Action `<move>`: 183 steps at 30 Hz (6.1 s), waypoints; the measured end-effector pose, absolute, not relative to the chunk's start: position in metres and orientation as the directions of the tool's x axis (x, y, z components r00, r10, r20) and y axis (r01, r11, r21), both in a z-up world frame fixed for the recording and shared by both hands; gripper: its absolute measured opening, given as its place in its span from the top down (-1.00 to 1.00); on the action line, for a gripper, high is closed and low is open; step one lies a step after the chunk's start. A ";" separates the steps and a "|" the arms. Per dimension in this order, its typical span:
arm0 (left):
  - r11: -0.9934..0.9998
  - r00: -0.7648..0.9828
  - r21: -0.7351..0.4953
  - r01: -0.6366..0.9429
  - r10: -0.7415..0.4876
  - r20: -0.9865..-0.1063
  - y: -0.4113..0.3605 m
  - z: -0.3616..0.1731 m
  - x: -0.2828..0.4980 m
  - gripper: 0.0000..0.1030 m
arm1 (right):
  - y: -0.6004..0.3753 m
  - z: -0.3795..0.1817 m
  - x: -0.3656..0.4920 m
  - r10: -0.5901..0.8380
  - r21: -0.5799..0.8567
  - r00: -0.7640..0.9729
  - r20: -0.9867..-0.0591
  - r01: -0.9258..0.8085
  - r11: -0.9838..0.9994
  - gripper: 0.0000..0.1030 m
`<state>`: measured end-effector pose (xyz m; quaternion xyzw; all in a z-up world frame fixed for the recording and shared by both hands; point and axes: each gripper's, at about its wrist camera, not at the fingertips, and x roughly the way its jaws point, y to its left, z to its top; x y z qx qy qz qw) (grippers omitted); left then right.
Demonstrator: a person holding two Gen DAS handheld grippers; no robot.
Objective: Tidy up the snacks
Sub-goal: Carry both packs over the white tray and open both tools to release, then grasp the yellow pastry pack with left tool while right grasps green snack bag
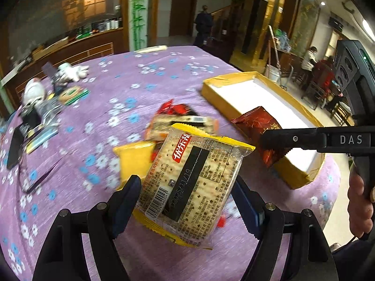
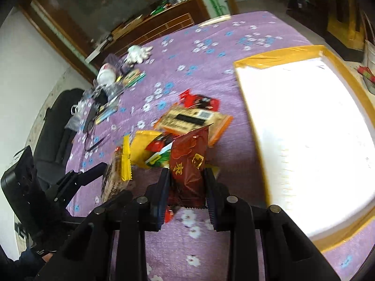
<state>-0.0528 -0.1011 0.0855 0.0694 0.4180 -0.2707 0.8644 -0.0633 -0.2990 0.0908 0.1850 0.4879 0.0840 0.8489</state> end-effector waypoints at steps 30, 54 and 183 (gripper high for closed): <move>0.816 0.471 -0.077 0.574 -0.405 -0.784 -0.310 0.088 0.021 -0.58 | -0.489 0.097 -0.025 0.232 0.393 0.569 -0.789 0.178 0.902 0.46; 0.893 0.457 -0.029 0.449 -0.258 -0.851 -0.351 0.038 0.086 -0.58 | -0.505 0.039 0.078 0.247 0.340 0.451 -0.857 0.135 0.931 0.46; 0.844 0.498 -0.128 0.521 -0.422 -0.758 -0.204 0.084 -0.052 -0.01 | -0.387 0.088 -0.091 0.282 0.383 0.574 -0.769 0.060 0.922 0.42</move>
